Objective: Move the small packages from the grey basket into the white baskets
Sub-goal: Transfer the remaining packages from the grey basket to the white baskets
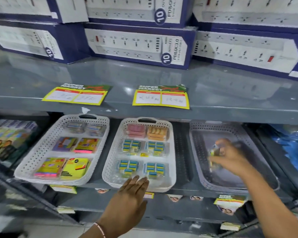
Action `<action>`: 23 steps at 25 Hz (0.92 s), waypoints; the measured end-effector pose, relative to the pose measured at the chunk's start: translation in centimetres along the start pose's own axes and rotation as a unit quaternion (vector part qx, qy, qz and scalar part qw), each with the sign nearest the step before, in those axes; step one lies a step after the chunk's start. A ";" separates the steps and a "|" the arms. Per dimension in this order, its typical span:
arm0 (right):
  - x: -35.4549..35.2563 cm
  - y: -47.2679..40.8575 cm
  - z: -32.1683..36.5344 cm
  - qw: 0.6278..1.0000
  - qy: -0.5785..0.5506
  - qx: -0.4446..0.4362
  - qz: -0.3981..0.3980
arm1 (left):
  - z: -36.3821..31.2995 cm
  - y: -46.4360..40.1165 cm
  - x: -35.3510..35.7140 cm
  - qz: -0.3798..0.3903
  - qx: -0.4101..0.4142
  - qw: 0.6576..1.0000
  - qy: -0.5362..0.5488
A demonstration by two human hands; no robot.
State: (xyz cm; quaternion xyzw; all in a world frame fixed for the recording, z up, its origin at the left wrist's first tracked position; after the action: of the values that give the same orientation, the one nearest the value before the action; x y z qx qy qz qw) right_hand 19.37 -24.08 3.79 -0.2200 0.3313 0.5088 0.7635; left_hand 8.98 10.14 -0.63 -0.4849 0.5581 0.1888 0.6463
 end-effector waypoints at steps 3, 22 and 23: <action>2.9 1.7 7.0 0.968 -0.249 -0.005 0.023 | 3.4 2.0 -0.6 0.007 -0.034 0.999 -0.005; 24.1 8.5 14.5 0.980 0.148 -0.078 0.107 | 7.8 4.5 -0.9 -0.008 -0.048 0.999 -0.004; 24.1 8.7 14.7 0.978 0.155 -0.091 0.105 | 7.7 4.4 -1.0 -0.011 -0.050 0.999 -0.006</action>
State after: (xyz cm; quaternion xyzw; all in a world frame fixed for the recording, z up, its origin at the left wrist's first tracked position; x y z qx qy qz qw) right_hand 21.84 4.39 -3.79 -0.3287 0.4190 0.5739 0.6221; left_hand 9.38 18.91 -2.32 -0.5216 0.5387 0.2127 0.6265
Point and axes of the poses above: each hand's wrist, its own y-axis away from the middle knuckle, its own x-axis out of the palm, z = x × y, the point moved 6 cm from there along -y, towards the middle knuckle, and after that the axes turned 13 degrees about -z, right-handed, at the moved point
